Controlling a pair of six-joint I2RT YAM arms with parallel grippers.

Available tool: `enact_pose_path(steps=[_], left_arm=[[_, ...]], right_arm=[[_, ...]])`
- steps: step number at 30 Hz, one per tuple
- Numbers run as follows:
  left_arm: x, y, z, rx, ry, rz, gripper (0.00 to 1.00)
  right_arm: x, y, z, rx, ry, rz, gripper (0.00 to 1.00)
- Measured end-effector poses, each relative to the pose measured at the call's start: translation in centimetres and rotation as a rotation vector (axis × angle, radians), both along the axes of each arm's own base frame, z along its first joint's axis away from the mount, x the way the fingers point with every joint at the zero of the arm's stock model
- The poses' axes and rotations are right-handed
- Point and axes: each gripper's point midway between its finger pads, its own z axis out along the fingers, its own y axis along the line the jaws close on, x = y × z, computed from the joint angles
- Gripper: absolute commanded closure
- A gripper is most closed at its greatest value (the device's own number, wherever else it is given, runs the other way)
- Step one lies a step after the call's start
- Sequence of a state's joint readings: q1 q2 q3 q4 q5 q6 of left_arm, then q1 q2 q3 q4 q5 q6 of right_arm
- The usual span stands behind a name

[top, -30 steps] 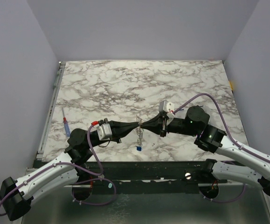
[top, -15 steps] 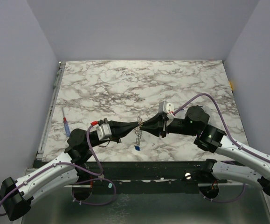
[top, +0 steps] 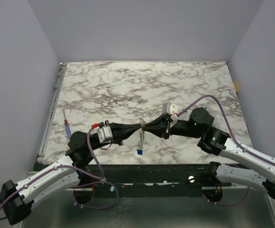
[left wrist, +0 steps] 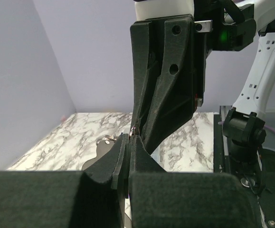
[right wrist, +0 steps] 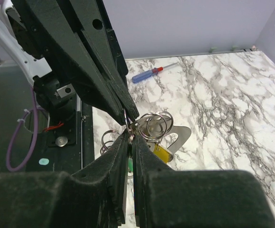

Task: Put the keys on the keyring

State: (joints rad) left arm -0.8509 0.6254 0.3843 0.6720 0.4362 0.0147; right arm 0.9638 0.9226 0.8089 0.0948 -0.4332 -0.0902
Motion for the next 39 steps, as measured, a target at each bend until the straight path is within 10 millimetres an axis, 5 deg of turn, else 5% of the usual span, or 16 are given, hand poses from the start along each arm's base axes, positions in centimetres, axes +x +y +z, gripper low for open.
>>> enact_pose_path(steps=[39], left_arm=[[0.5, 0.5, 0.2, -0.026, 0.001, 0.039, 1.0]], right_arm=[[-0.1, -0.1, 2.0, 0.049, -0.025, -0.001, 0.69]])
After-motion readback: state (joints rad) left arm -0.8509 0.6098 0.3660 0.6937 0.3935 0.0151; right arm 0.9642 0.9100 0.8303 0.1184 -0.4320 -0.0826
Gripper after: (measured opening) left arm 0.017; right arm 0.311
